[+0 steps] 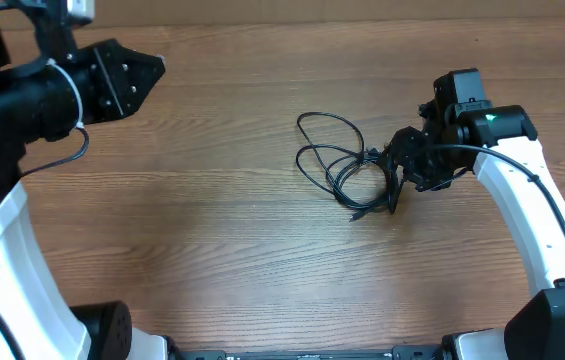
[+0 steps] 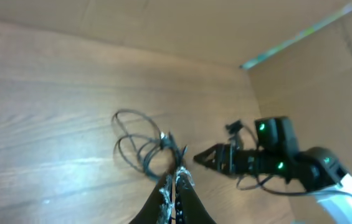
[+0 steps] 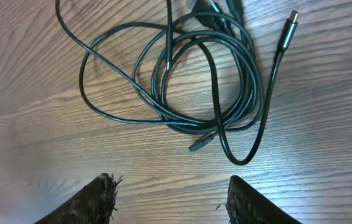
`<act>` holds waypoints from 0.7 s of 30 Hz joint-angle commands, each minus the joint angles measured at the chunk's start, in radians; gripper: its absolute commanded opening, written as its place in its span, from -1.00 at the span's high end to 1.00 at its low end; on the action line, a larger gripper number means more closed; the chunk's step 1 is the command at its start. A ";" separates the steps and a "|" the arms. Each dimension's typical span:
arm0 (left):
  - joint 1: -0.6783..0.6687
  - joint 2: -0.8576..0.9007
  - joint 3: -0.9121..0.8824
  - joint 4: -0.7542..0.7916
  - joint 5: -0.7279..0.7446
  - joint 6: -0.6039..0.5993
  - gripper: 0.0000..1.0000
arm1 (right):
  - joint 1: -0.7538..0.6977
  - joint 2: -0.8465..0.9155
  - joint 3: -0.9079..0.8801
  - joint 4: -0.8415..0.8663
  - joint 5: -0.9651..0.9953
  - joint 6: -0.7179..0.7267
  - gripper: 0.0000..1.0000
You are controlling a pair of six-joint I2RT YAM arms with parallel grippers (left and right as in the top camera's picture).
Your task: Untangle cables
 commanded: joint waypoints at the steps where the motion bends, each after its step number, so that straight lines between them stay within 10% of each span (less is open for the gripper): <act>1: -0.077 0.032 -0.011 -0.014 -0.022 0.088 0.92 | -0.019 0.006 0.015 -0.003 -0.009 -0.027 -0.13; 21: -0.614 0.525 -0.028 0.082 -0.382 -0.011 0.90 | -0.278 0.006 0.109 -0.191 0.026 -0.137 -0.38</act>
